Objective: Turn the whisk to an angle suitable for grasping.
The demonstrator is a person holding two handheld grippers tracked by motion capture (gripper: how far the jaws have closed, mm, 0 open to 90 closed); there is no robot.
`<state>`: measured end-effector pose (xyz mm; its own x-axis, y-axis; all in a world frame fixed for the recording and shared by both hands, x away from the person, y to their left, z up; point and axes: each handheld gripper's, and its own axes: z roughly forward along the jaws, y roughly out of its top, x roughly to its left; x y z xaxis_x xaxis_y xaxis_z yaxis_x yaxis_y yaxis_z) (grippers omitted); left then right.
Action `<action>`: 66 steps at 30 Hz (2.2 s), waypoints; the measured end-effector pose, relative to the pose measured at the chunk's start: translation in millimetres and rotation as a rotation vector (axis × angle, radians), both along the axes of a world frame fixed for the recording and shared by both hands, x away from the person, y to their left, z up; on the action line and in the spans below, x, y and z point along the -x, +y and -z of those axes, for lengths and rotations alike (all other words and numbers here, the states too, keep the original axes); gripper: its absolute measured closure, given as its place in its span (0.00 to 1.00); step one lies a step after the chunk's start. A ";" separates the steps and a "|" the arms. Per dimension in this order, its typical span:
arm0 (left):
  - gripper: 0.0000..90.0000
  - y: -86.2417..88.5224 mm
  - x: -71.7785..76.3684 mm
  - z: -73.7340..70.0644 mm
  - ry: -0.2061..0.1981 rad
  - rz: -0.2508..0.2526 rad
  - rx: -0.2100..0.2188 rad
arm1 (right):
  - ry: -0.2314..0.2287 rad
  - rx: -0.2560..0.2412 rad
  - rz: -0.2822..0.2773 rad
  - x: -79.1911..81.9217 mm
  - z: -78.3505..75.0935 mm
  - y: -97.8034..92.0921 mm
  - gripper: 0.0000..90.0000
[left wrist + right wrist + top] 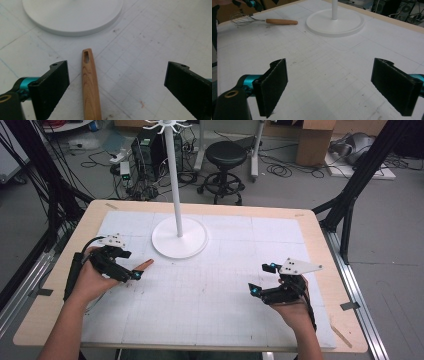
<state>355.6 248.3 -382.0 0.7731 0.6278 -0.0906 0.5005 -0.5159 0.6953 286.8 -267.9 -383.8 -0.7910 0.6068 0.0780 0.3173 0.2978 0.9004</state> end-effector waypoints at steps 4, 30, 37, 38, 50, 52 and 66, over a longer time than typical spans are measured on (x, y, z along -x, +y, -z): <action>0.11 0.3 -4.5 6.0 0.045 -0.030 -0.048 | 0.003 0.001 0.003 0.1 0.7 0.4 0.14; 0.51 8.8 -7.4 32.0 0.169 -0.096 -0.214 | 0.011 0.022 -0.008 -1.6 5.5 4.8 0.15; 0.60 11.3 -7.0 37.0 0.185 -0.103 -0.239 | 0.010 0.026 -0.011 -1.9 5.5 6.4 0.15; 0.63 11.6 -7.2 36.8 0.182 -0.104 -0.244 | 0.011 0.024 -0.010 -1.8 5.5 6.4 0.15; 0.76 3.5 -1.9 36.0 0.158 -0.103 -0.290 | 0.006 0.033 -0.010 -1.7 5.2 7.6 0.15; 0.76 2.3 -1.6 35.9 0.153 -0.103 -0.297 | 0.009 0.036 -0.008 -1.3 5.3 7.3 0.15; 0.77 -1.8 1.5 31.4 0.114 -0.037 -0.296 | 0.011 0.036 -0.002 -0.5 4.9 6.4 0.15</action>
